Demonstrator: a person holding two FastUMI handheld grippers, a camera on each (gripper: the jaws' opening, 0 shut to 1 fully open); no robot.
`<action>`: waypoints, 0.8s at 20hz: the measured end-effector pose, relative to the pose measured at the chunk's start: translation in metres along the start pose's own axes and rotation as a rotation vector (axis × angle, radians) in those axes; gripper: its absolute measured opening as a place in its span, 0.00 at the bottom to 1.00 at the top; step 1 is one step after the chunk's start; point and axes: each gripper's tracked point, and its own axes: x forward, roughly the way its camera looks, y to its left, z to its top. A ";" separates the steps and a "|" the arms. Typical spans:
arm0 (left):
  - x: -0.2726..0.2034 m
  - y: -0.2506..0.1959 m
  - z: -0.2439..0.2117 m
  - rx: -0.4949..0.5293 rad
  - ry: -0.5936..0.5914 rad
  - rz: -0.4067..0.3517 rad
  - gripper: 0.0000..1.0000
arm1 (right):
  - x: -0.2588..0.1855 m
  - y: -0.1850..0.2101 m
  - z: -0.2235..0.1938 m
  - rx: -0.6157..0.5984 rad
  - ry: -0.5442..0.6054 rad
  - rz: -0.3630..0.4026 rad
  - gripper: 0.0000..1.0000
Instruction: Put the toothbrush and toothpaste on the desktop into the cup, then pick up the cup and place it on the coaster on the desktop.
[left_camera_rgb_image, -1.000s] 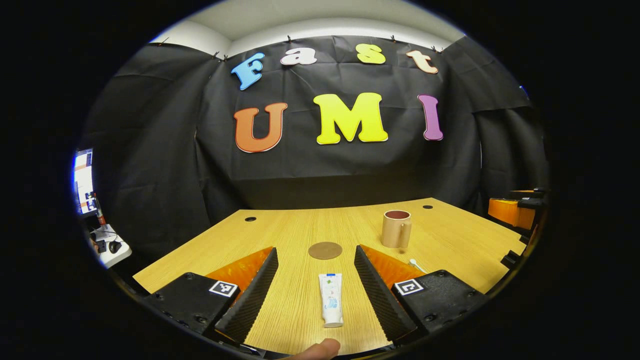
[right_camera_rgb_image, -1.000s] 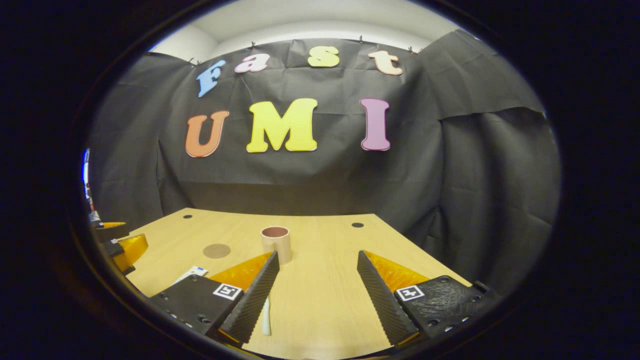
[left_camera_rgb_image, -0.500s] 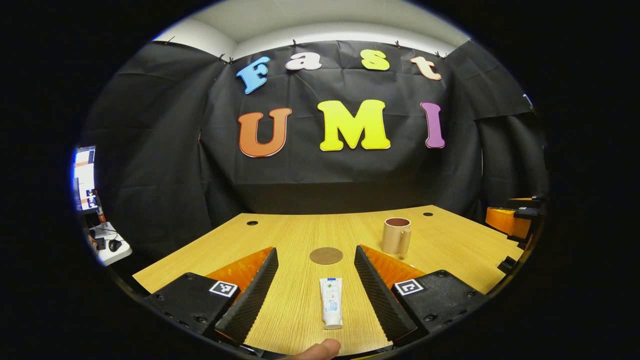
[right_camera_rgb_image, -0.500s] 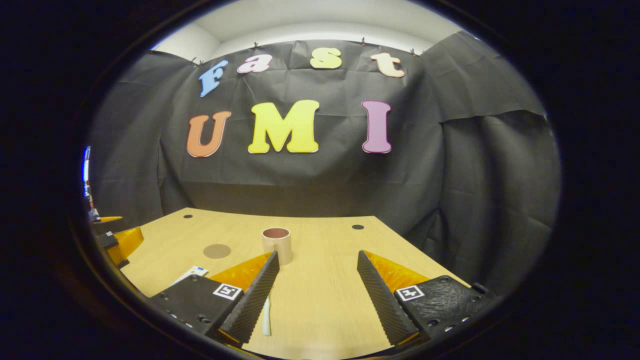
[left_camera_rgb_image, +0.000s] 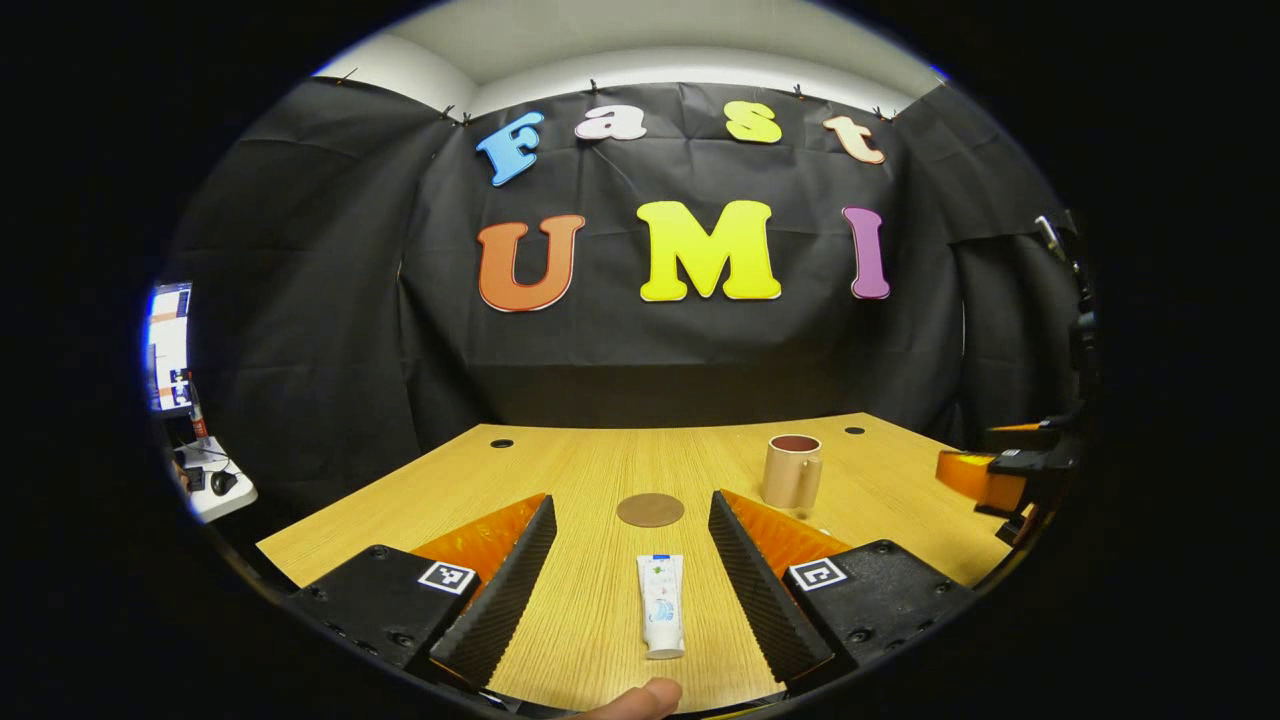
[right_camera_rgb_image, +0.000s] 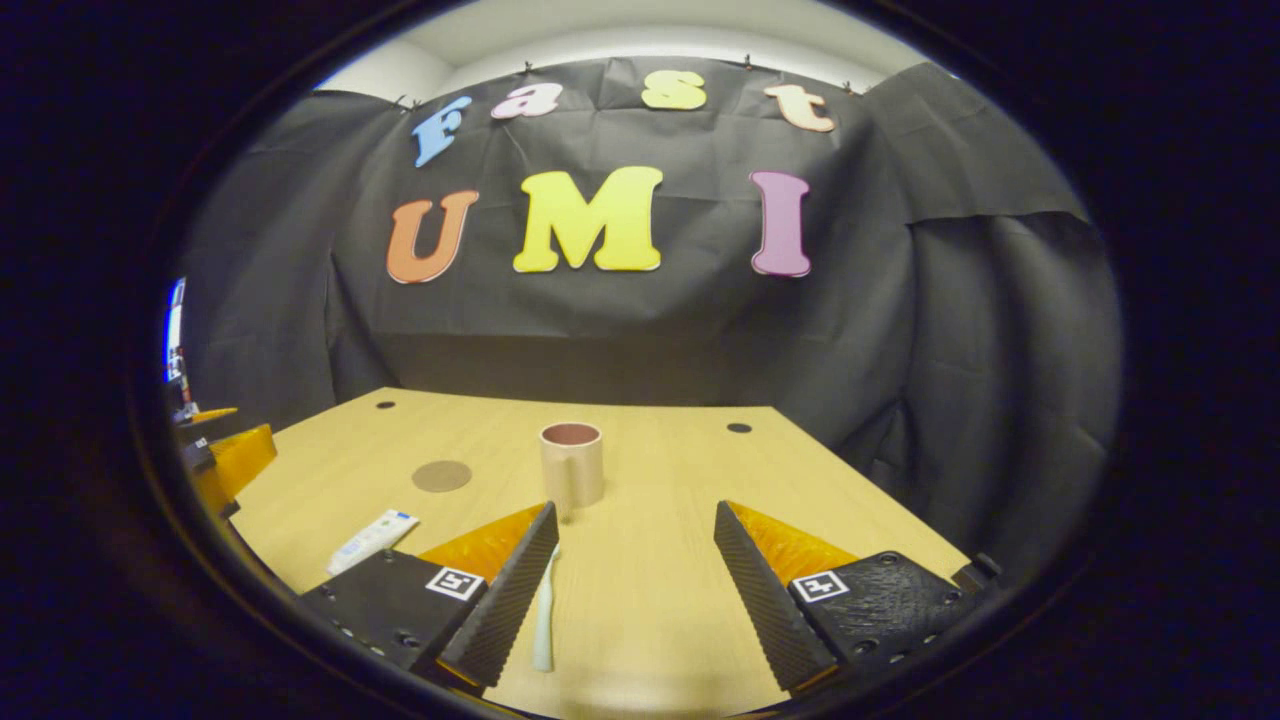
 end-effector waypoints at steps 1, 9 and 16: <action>0.001 0.000 -0.003 0.004 0.004 0.002 0.98 | 0.011 0.005 -0.011 -0.002 0.033 0.007 0.96; 0.010 0.005 -0.030 -0.002 0.062 -0.007 0.98 | 0.069 0.057 -0.075 -0.034 0.261 0.087 0.82; 0.017 0.013 -0.064 -0.010 0.177 -0.017 0.98 | 0.085 0.077 -0.109 -0.047 0.419 0.099 0.44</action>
